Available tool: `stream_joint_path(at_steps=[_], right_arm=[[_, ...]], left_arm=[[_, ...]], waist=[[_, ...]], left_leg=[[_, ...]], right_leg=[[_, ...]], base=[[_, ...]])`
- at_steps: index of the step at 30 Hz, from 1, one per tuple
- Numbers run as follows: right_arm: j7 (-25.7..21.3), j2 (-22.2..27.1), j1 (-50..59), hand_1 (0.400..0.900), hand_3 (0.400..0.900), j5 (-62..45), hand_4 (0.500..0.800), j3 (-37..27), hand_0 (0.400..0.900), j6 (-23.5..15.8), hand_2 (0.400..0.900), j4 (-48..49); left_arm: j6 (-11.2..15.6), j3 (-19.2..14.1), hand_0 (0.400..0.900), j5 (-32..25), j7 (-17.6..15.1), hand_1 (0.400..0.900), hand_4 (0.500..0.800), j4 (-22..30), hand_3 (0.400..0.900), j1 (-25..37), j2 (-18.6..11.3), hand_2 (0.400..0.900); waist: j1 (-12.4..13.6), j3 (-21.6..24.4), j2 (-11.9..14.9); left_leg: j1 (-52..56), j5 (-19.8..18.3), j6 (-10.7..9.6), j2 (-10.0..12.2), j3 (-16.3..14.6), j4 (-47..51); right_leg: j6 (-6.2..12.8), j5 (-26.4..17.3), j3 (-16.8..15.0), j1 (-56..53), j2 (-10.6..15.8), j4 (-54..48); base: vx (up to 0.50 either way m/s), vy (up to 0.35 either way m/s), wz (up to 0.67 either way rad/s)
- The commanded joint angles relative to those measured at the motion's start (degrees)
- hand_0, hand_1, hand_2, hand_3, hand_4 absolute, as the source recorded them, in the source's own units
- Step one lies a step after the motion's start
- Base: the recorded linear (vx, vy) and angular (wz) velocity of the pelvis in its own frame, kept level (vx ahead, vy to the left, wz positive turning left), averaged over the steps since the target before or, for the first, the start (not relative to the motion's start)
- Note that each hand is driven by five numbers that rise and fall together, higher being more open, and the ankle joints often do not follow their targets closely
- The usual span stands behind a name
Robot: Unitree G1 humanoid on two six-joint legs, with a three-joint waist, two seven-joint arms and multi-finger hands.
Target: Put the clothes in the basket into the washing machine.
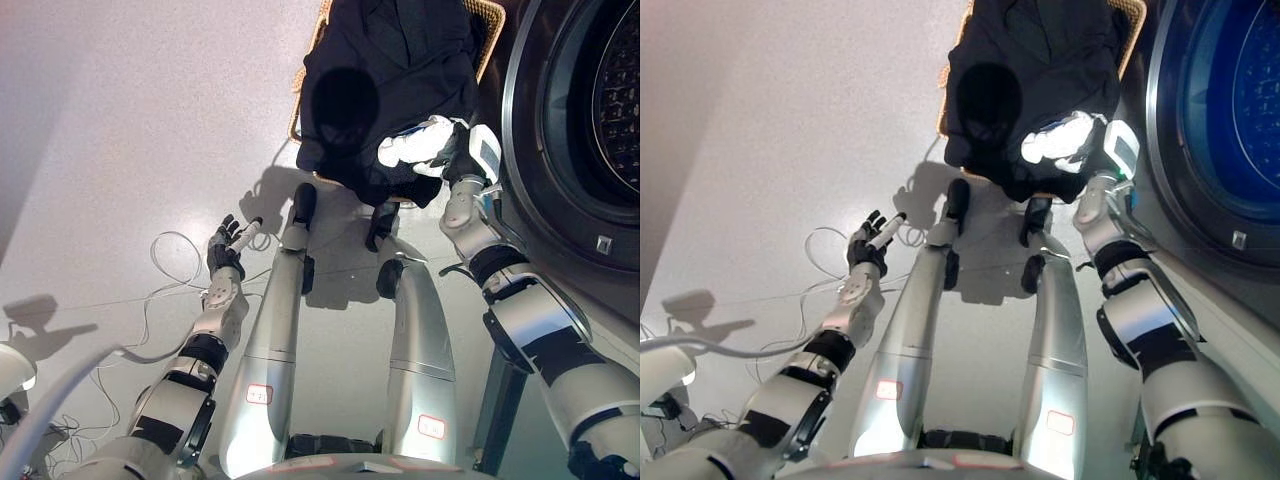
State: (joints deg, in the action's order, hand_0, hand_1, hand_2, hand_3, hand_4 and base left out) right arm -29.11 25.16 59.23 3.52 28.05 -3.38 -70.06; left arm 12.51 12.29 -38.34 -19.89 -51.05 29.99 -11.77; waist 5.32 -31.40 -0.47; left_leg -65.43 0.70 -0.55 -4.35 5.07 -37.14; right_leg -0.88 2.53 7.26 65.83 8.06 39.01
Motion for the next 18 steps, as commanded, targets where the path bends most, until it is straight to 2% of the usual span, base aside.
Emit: stream_joint_path(at_steps=[1, 6, 11, 17, 18], right_arm=[[1.9, -2.1, -4.9, 0.400, 0.400, 1.9, 0.500, 1.6, 0.400, -0.4, 0.400, 0.4], [0.8, -1.6, -4.7, 0.400, 0.400, 0.9, 0.500, -0.1, 0.400, -0.7, 0.400, 2.0], [-2.5, 0.3, -6.0, 0.400, 0.400, 1.5, 0.500, -1.6, 0.400, -1.9, 0.400, 9.7], [-6.9, 3.6, -12.3, 0.400, 0.400, 7.6, 0.500, -5.1, 0.400, -3.4, 0.400, 29.2], [-6.9, 3.6, -12.4, 0.400, 0.400, 7.7, 0.500, -5.2, 0.400, -3.3, 0.400, 29.4]], left_arm=[[1.8, 1.6, 0.900, -0.3, -1.3, 0.900, 0.800, -0.4, 0.900, -2.3, 0.2, 0.900], [1.9, 1.2, 0.900, 0.0, -2.1, 0.900, 0.800, 0.1, 0.900, -2.4, 0.0, 0.900], [2.0, 0.0, 0.900, 0.6, -3.1, 0.900, 0.800, 1.2, 0.900, -3.8, -0.2, 0.900], [2.2, -2.5, 0.900, 1.7, -4.4, 0.900, 0.800, 3.1, 0.900, -5.3, 0.0, 0.900], [2.1, -2.4, 0.900, 1.7, -4.5, 0.900, 0.800, 3.1, 0.900, -5.4, 0.0, 0.900]], waist=[[1.1, 1.6, -2.3], [0.9, 1.6, -2.1], [-0.3, 1.6, -0.7], [-2.7, 1.6, 1.5], [-2.7, 1.6, 1.5]], left_leg=[[2.2, -7.0, 0.6, -1.9, 0.9, 0.7], [2.8, -6.9, 0.6, -1.9, 0.8, 1.1], [4.7, -6.4, 0.3, -1.6, 0.7, 3.2], [7.4, -6.2, 0.0, -1.1, 1.0, 5.3], [7.5, -6.2, 0.0, -1.1, 1.0, 5.3]], right_leg=[[5.06, 6.3, -2.3, -0.1, 1.0, 3.4], [5.06, 6.3, -2.2, -0.7, 1.1, 3.0], [5.28, 5.8, -2.3, -2.2, 0.8, 1.3], [5.63, 5.3, -2.2, -4.9, 0.3, -0.8], [5.63, 5.3, -2.2, -5.0, 0.3, -0.9]], base=[[0.00, 0.000, 0.00], [0.00, 0.000, 0.00], [0.02, 0.008, -0.04], [0.00, 0.005, -0.04], [0.00, 0.001, -0.04]])
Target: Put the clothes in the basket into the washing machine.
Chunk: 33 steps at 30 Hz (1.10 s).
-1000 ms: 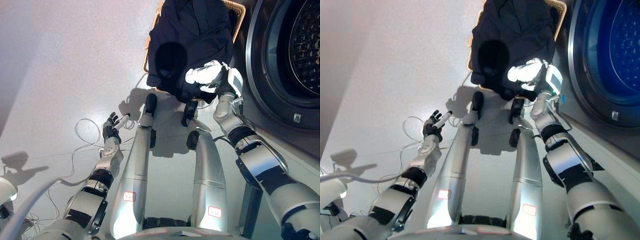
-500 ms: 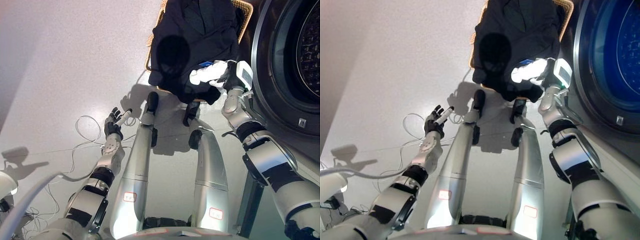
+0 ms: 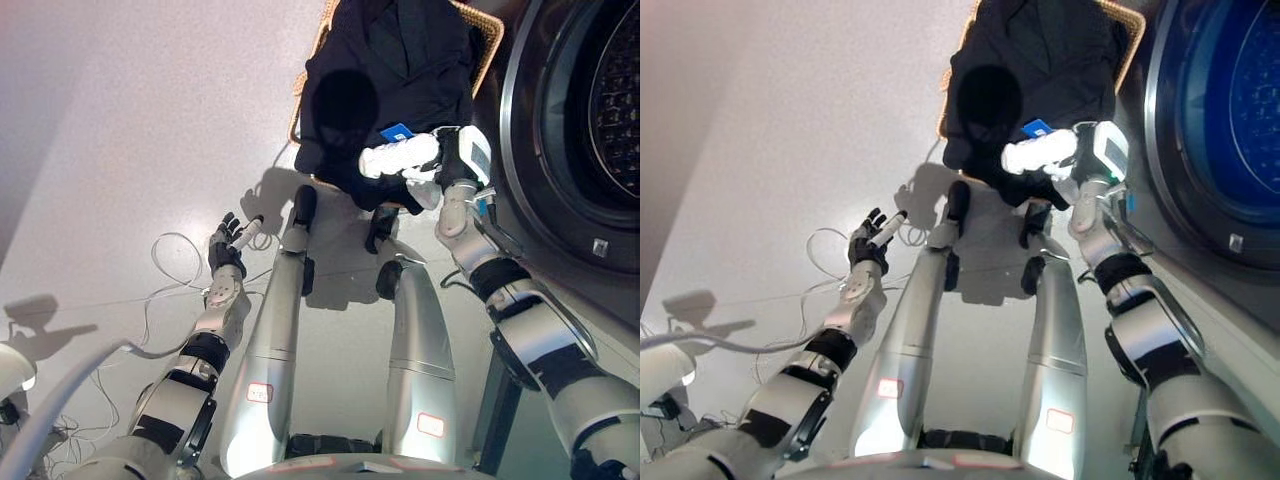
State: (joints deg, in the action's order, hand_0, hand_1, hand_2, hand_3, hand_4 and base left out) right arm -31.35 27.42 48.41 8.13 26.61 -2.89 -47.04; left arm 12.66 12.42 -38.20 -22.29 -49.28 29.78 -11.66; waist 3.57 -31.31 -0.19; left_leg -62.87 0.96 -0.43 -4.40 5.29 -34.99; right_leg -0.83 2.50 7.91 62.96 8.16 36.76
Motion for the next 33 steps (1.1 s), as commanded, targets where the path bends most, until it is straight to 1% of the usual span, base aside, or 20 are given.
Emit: stream_joint_path(at_steps=[1, 6, 8, 10, 11, 12, 13, 17, 18, 20, 22, 24, 25, 26, 27, 29, 31, 33], right_arm=[[-4.9, 1.6, -3.3, 0.400, 0.400, 3.8, 0.500, -5.2, 0.400, -4.1, 0.400, 9.4], [-5.6, 1.0, -7.3, 0.400, 0.400, 3.7, 0.500, -8.6, 0.400, -5.1, 0.400, 14.8], [-5.4, -2.5, -10.9, 0.400, 0.400, -3.6, 0.500, -13.7, 0.400, -7.8, 0.400, 17.5], [-6.0, -7.1, -13.5, 0.400, 0.400, -13.6, 0.500, -18.9, 0.400, -11.6, 0.400, 20.1], [-6.0, -7.1, -13.4, 0.400, 0.400, -13.6, 0.500, -19.0, 0.400, -11.6, 0.400, 20.2], [-6.5, -10.2, -14.4, 0.400, 0.400, -19.9, 0.500, -22.1, 0.400, -15.1, 0.400, 21.0], [-7.5, -11.5, -14.7, 0.400, 0.400, -23.5, 0.500, -24.6, 0.400, -17.0, 0.400, 22.1], [-7.5, -14.7, -14.7, 0.400, 0.400, -35.1, 0.500, -29.4, 0.400, -23.1, 0.400, 23.8], [-7.8, -15.0, -14.3, 0.400, 0.400, -37.2, 0.500, -30.1, 0.400, -23.9, 0.400, 23.5], [-9.8, -15.6, -13.0, 0.400, 0.400, -41.1, 0.500, -32.2, 0.400, -26.6, 0.400, 23.3], [-11.4, -15.8, -11.4, 0.400, 0.400, -44.5, 0.500, -34.7, 0.400, -28.5, 0.400, 22.9], [-11.9, -15.4, -10.3, 0.400, 0.400, -46.2, 0.500, -36.0, 0.400, -28.9, 0.400, 21.7], [-12.1, -14.2, -8.2, 0.400, 0.400, -48.9, 0.500, -38.0, 0.400, -29.9, 0.400, 19.1], [-12.6, -13.2, -6.4, 0.400, 0.400, -50.4, 0.500, -38.6, 0.400, -30.0, 0.400, 16.9], [-11.8, -11.7, -4.4, 0.400, 0.400, -52.8, 0.500, -39.7, 0.400, -30.1, 0.400, 14.3], [-10.9, -8.0, 1.8, 0.400, 0.400, -60.4, 0.500, -41.1, 0.400, -31.6, 0.400, 8.1], [-8.1, -5.1, 6.2, 0.400, 0.400, -66.2, 0.500, -41.2, 0.400, -30.7, 0.400, 2.6], [-7.2, -2.2, 10.9, 0.400, 0.400, -70.6, 0.500, -40.9, 0.400, -30.0, 0.400, -2.6]], left_arm=[[1.7, -3.0, 0.900, 2.0, -2.3, 0.900, 0.800, 1.3, 0.900, -5.4, 0.0, 0.900], [1.1, -3.7, 0.900, 2.5, -2.6, 0.900, 0.800, 0.9, 0.900, -6.0, 0.4, 0.900], [0.6, -4.1, 0.900, 2.2, -2.8, 0.900, 0.800, 0.6, 0.900, -6.5, 0.7, 0.900], [0.2, -4.4, 0.900, 1.6, -3.2, 0.900, 0.800, 0.0, 0.900, -6.7, 1.0, 0.900], [0.2, -4.4, 0.900, 1.6, -3.2, 0.900, 0.800, 0.0, 0.900, -6.6, 0.9, 0.900], [0.1, -4.7, 0.900, 0.9, -3.5, 0.900, 0.800, -0.5, 0.900, -6.8, 1.1, 0.900], [0.0, -5.0, 0.900, 0.3, -3.7, 0.900, 0.800, -0.7, 0.900, -6.8, 1.2, 0.900], [-0.5, -5.3, 0.900, -1.1, -3.4, 0.900, 0.800, -1.6, 0.900, -7.0, 1.5, 0.900], [-0.7, -5.2, 0.900, -1.5, -3.3, 0.900, 0.800, -1.7, 0.900, -6.8, 1.6, 0.900], [-1.1, -5.2, 0.900, -2.0, -3.5, 0.900, 0.800, -2.2, 0.900, -6.6, 1.7, 0.900], [-1.2, -5.2, 0.900, -2.6, -3.8, 0.900, 0.800, -2.1, 0.900, -6.7, 1.9, 0.900], [-1.3, -5.2, 0.900, -2.8, -3.9, 0.900, 0.800, -2.1, 0.900, -6.7, 2.0, 0.900], [-1.3, -5.1, 0.900, -2.9, -3.7, 0.900, 0.800, -2.3, 0.900, -6.9, 1.9, 0.900], [-1.3, -5.1, 0.900, -3.2, -3.6, 0.900, 0.800, -2.6, 0.900, -7.0, 1.9, 0.900], [-1.2, -4.9, 0.900, -3.1, -3.4, 0.900, 0.800, -2.8, 0.900, -7.0, 1.8, 0.900], [-1.2, -4.4, 0.900, -3.9, -2.8, 0.900, 0.800, -3.9, 0.900, -7.0, 1.3, 0.900], [-1.4, -3.9, 0.900, -4.7, -2.0, 0.900, 0.800, -5.1, 0.900, -7.0, 1.3, 0.900], [-1.8, -2.9, 0.900, -5.3, -1.5, 0.900, 0.800, -5.9, 0.900, -6.6, 1.2, 0.900]], waist=[[-1.4, 1.5, 1.7], [-2.4, 1.5, 2.6], [-3.2, 1.5, 3.0], [-3.9, 1.5, 3.1], [-3.9, 1.5, 3.2], [-4.3, 1.5, 3.0], [-4.6, 1.5, 2.8], [-5.2, 1.5, 2.2], [-5.3, 1.5, 2.1], [-5.5, 1.5, 1.7], [-5.6, 1.5, 1.3], [-5.5, 1.5, 1.0], [-5.4, 1.5, 0.7], [-5.1, 1.5, 0.4], [-4.9, 1.5, 0.2], [-4.3, 1.5, -0.4], [-3.7, 1.5, -0.7], [-3.1, 1.5, -1.3]], left_leg=[[5.3, -6.5, -0.2, -0.9, 0.9, 3.3], [6.5, -6.7, -0.3, -0.7, 0.8, 3.4], [7.6, -6.8, -0.4, -0.4, 0.5, 3.8], [8.1, -7.0, -0.4, -0.2, 0.2, 3.8], [7.7, -6.8, -0.4, -0.3, 0.2, 3.6], [8.5, -7.2, -0.4, 0.0, -0.1, 3.7], [8.7, -7.3, -0.4, 0.0, -0.3, 3.7], [9.7, -7.6, -0.5, 0.3, -0.9, 3.8], [9.5, -7.4, -0.6, 0.3, -0.9, 3.7], [10.2, -7.4, -0.7, 0.4, -1.2, 3.8], [10.7, -7.5, -0.7, 0.3, -1.4, 3.9], [11.2, -7.5, -0.7, 0.3, -1.4, 4.1], [11.5, -7.5, -0.8, 0.3, -1.4, 4.2], [11.8, -7.5, -0.8, 0.3, -1.5, 4.2], [12.1, -7.5, -0.8, 0.3, -1.6, 4.3], [12.9, -7.5, -0.9, 0.3, -1.7, 4.3], [13.3, -7.5, -1.0, 0.3, -2.0, 4.4], [13.8, -7.4, -1.1, 0.3, -2.3, 4.6]], right_leg=[[5.57, 5.4, -3.0, -2.6, 0.2, 1.3], [5.54, 5.3, -2.9, -3.8, 0.0, 0.9], [5.48, 5.4, -3.1, -4.9, -0.4, 0.4], [5.39, 5.4, -3.5, -5.3, -0.6, 0.2], [5.39, 5.2, -3.6, -4.9, -0.5, 0.4], [5.34, 5.3, -3.8, -5.7, -0.8, 0.0], [5.30, 5.3, -4.0, -5.8, -0.9, -0.1], [5.21, 5.1, -4.4, -6.7, -1.3, -0.7], [5.13, 4.9, -4.6, -6.5, -1.3, -0.6], [5.07, 4.8, -4.8, -7.0, -1.4, -0.7], [5.00, 4.8, -5.0, -7.5, -1.5, -0.8], [4.99, 4.7, -5.0, -7.9, -1.6, -1.1], [4.97, 4.7, -5.1, -8.3, -1.6, -1.2], [4.93, 4.7, -5.2, -8.6, -1.7, -1.3], [4.94, 4.6, -5.3, -8.9, -1.7, -1.4], [4.97, 4.5, -5.5, -9.5, -1.8, -1.5], [5.05, 4.3, -5.8, -9.9, -1.8, -1.7], [5.06, 4.2, -5.9, -10.2, -1.8, -1.8]], base=[[0.00, 0.000, 0.00], [-0.01, 0.006, -0.06], [0.00, 0.010, -0.13], [-0.01, 0.021, -0.15], [-0.01, 0.021, -0.17], [-0.01, 0.024, -0.17], [0.00, 0.029, -0.23], [-0.03, 0.007, -0.12], [-0.02, -0.007, -0.09], [-0.03, -0.010, -0.06], [-0.02, -0.022, -0.04], [0.00, 0.000, 0.00], [0.00, 0.000, 0.00], [0.00, 0.000, 0.00], [-0.02, -0.028, -0.03], [-0.02, -0.028, -0.05], [-0.02, -0.031, -0.05], [-0.01, -0.033, -0.05]])
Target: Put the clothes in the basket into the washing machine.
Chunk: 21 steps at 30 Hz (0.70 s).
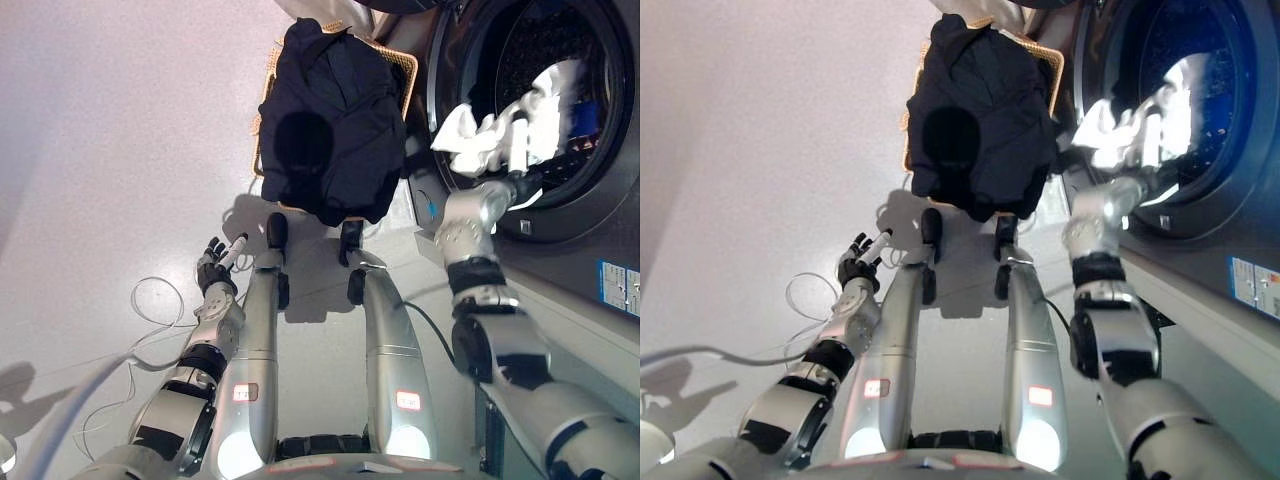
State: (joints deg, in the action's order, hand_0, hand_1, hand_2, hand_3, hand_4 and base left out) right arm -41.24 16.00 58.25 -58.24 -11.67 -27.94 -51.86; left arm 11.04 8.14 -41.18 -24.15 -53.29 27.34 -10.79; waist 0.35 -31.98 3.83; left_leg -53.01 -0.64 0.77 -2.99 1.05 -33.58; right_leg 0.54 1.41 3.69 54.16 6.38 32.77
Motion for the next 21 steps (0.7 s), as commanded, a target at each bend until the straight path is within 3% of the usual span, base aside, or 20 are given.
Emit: stream_joint_path(at_steps=[1, 5, 10, 11, 21], right_arm=[[3.6, 11.1, 2.6, 0.400, 0.400, -5.7, 0.500, -2.4, 0.400, -3.5, 0.400, -0.7], [5.8, 16.9, 8.0, 0.400, 0.400, -8.9, 0.500, 0.0, 0.400, 0.7, 0.400, -9.9], [5.2, 21.4, 11.8, 0.400, 0.400, -9.6, 0.500, 1.2, 0.400, 2.2, 0.400, -14.5], [5.2, 21.6, 12.1, 0.900, 0.900, -9.6, 0.800, 1.6, 0.900, 2.4, 0.900, -14.7], [6.0, 22.9, 13.8, 0.900, 0.900, -8.2, 0.800, 3.9, 0.900, 1.6, 0.900, -13.4]], left_arm=[[-0.3, 1.8, 0.900, -2.5, 0.7, 0.900, 0.800, -2.1, 0.900, -4.3, 0.2, 0.900], [-0.5, 3.8, 0.900, -2.3, 2.0, 0.900, 0.800, -2.5, 0.900, -4.8, 0.0, 0.900], [-0.7, 5.3, 0.900, -2.1, 2.6, 0.900, 0.800, -3.1, 0.900, -5.6, 0.3, 0.900], [-0.6, 5.5, 0.900, -2.1, 2.7, 0.900, 0.800, -3.0, 0.900, -5.8, 0.4, 0.900], [-0.5, 5.9, 0.900, -2.4, 2.9, 0.900, 0.800, -3.3, 0.900, -7.4, 1.1, 0.900]], waist=[[0.4, 2.2, -5.6], [1.5, 2.2, -6.9], [2.3, 2.8, -8.6], [2.5, 2.9, -9.0], [3.1, 4.2, -10.6]], left_leg=[[4.1, -5.8, -2.4, -1.1, 1.9, 3.1], [4.5, -5.6, -2.5, -1.1, 1.3, 3.1], [4.2, -5.3, -2.5, -1.1, 0.6, 3.0], [4.1, -5.2, -2.5, -1.1, 0.4, 2.9], [3.2, -4.8, -2.6, -1.1, -0.3, 2.9]], right_leg=[[3.70, 5.3, -1.7, -1.5, 0.0, 2.3], [3.82, 5.3, -2.0, -1.8, 0.0, 2.6], [3.83, 5.5, -2.2, -1.0, 0.3, 3.5], [3.78, 5.5, -2.3, -0.8, 0.3, 3.7], [3.73, 5.8, -2.6, 0.7, 0.7, 5.0]], base=[[-0.01, -0.039, -0.02], [0.00, -0.039, -0.01], [0.01, -0.034, 0.00], [0.01, -0.032, 0.00], [0.00, -0.006, 0.00]])
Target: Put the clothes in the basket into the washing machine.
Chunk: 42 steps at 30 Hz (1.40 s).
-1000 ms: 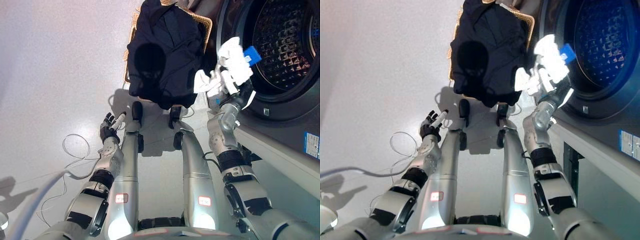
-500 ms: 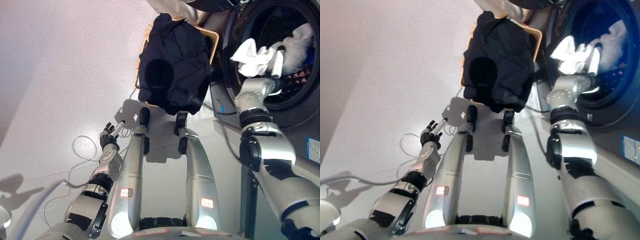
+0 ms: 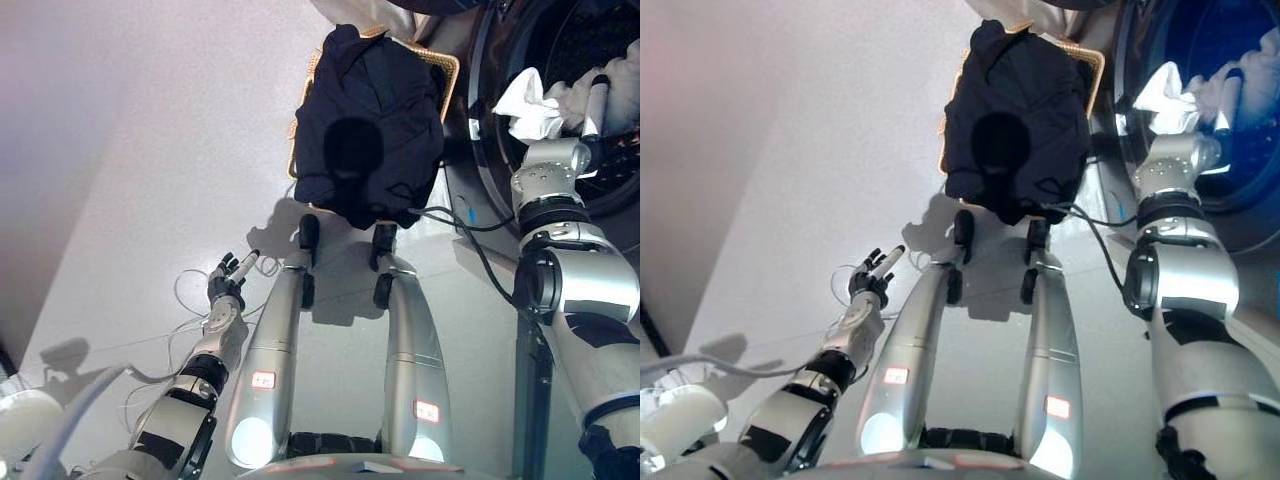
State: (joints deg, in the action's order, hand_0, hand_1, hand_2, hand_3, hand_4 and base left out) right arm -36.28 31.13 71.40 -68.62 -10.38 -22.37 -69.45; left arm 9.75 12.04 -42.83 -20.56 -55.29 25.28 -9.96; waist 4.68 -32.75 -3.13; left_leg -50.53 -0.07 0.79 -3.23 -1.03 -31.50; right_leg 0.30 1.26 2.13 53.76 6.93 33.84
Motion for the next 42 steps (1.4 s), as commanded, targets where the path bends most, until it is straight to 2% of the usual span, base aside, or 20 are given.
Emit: stream_joint_path(at_steps=[1, 10, 14, 16, 20, 25, 27, 29, 31, 36, 42], right_arm=[[1.1, 7.6, 0.7, 0.900, 0.900, 2.1, 0.800, 2.8, 0.900, -4.1, 0.900, 4.3], [1.9, 5.7, 1.8, 0.900, 0.900, 1.1, 0.800, 3.3, 0.900, -5.4, 0.900, 5.2], [2.5, 2.9, 0.9, 0.900, 0.900, 1.8, 0.800, 4.2, 0.900, -7.0, 0.900, 8.5], [2.7, 0.2, -1.5, 0.900, 0.900, 3.2, 0.800, 4.9, 0.900, -8.4, 0.900, 12.9], [3.7, -9.1, -10.8, 0.900, 0.900, 6.6, 0.800, 6.1, 0.900, -10.7, 0.900, 24.9], [5.9, -18.9, -30.1, 0.900, 0.900, 15.2, 0.800, 9.4, 0.900, -8.5, 0.900, 40.0], [7.7, -21.3, -38.6, 0.900, 0.900, 18.5, 0.800, 10.4, 0.900, -6.1, 0.900, 41.8], [9.7, -22.5, -44.3, 0.900, 0.900, 20.6, 0.800, 10.5, 0.900, -3.5, 0.900, 40.4], [10.9, -21.6, -48.6, 0.900, 0.900, 25.2, 0.800, 11.2, 0.900, 0.1, 0.900, 36.6], [14.4, -19.0, -54.5, 0.900, 0.900, 32.4, 0.800, 10.2, 0.900, 7.1, 0.900, 20.1], [19.1, -16.5, -58.6, 0.900, 0.900, 41.6, 0.800, 10.3, 0.900, 14.0, 0.900, 2.3]], left_arm=[[0.8, 2.0, 0.900, -0.9, -0.7, 0.900, 0.800, -1.5, 0.900, -5.3, 0.3, 0.900], [0.4, 2.2, 0.900, -1.3, -0.9, 0.900, 0.800, -2.1, 0.900, -5.1, 0.7, 0.900], [0.3, 1.7, 0.900, -1.6, -1.2, 0.900, 0.800, -2.6, 0.900, -4.8, 0.8, 0.900], [0.3, 0.9, 0.900, -1.9, -1.6, 0.900, 0.800, -2.9, 0.900, -4.5, 1.1, 0.900], [-0.1, -1.1, 0.900, -2.8, -2.4, 0.900, 0.800, -3.6, 0.900, -3.6, 2.2, 0.900], [-1.2, -4.0, 0.900, -2.1, -2.4, 0.900, 0.800, -3.8, 0.900, -4.1, 3.2, 0.900], [-1.9, -5.1, 0.900, -1.0, -1.5, 0.900, 0.800, -4.1, 0.900, -5.3, 3.7, 0.900], [-2.8, -6.0, 0.900, 0.5, -0.3, 0.900, 0.800, -5.6, 0.900, -6.5, 4.2, 0.900], [-3.2, -7.3, 0.900, 1.9, 1.3, 0.900, 0.800, -7.3, 0.900, -7.9, 4.2, 0.900], [-3.0, -10.4, 0.900, 4.1, 4.5, 0.900, 0.800, -10.6, 0.900, -11.1, 2.6, 0.900], [-4.0, -12.7, 0.900, 10.8, 8.3, 0.900, 0.800, -16.1, 0.900, -14.1, 0.0, 0.900]], waist=[[-1.3, 5.1, -3.7], [-1.8, 5.5, -3.4], [-2.2, 5.5, -3.1], [-2.6, 5.3, -2.8], [-4.0, 4.9, -1.7], [-6.1, 4.9, -0.1], [-6.9, 5.0, 0.5], [-7.4, 5.7, 1.1], [-7.5, 6.2, 1.5], [-7.0, 9.3, 2.2], [-5.9, 15.3, 2.8]], left_leg=[[0.7, -5.4, -2.6, -0.8, 1.8, 0.8], [0.3, -5.4, -2.6, -0.9, 1.8, 0.3], [0.1, -5.4, -2.5, -0.8, 1.7, 0.2], [0.1, -5.4, -2.4, -0.7, 1.5, 0.2], [0.7, -5.4, -2.3, -0.4, 1.3, 0.9], [4.3, -5.6, -2.1, 0.0, 1.2, 2.9], [7.6, -5.8, -2.0, 0.1, 1.4, 4.3], [11.1, -5.8, -1.9, 0.0, 1.6, 6.0], [15.6, -5.8, -1.8, -0.1, 1.6, 8.0], [28.3, -5.2, -2.0, -0.3, 2.0, 15.1], [40.6, -3.6, -2.2, -0.4, 3.2, 24.6]], right_leg=[[3.90, 6.0, -1.0, 1.1, 0.1, 4.0], [3.75, 6.1, -1.1, 1.7, 0.1, 4.9], [3.70, 5.9, -1.2, 2.0, 0.0, 5.0], [3.67, 5.8, -1.2, 1.9, -0.2, 4.8], [3.48, 5.5, -1.2, 1.2, -0.6, 3.8], [3.46, 5.3, -1.0, -2.4, -1.3, 1.2], [3.59, 5.1, -0.7, -5.7, -1.5, -0.5], [3.75, 5.0, -0.2, -9.5, -1.5, -2.4], [3.97, 4.7, 0.0, -14.0, -1.5, -4.8], [4.65, 3.3, 1.6, -27.9, -2.1, -13.6], [5.20, 1.3, 3.2, -41.2, -3.3, -23.9]], base=[[0.00, 0.000, 0.00], [0.00, 0.000, 0.00], [0.00, 0.004, -0.02], [0.00, 0.013, -0.07], [0.01, 0.009, -0.09], [0.03, 0.017, -0.11], [0.06, 0.028, -0.09], [0.08, 0.031, -0.05], [0.07, 0.043, -0.05], [0.09, 0.041, -0.01], [0.07, 0.020, 0.04]])
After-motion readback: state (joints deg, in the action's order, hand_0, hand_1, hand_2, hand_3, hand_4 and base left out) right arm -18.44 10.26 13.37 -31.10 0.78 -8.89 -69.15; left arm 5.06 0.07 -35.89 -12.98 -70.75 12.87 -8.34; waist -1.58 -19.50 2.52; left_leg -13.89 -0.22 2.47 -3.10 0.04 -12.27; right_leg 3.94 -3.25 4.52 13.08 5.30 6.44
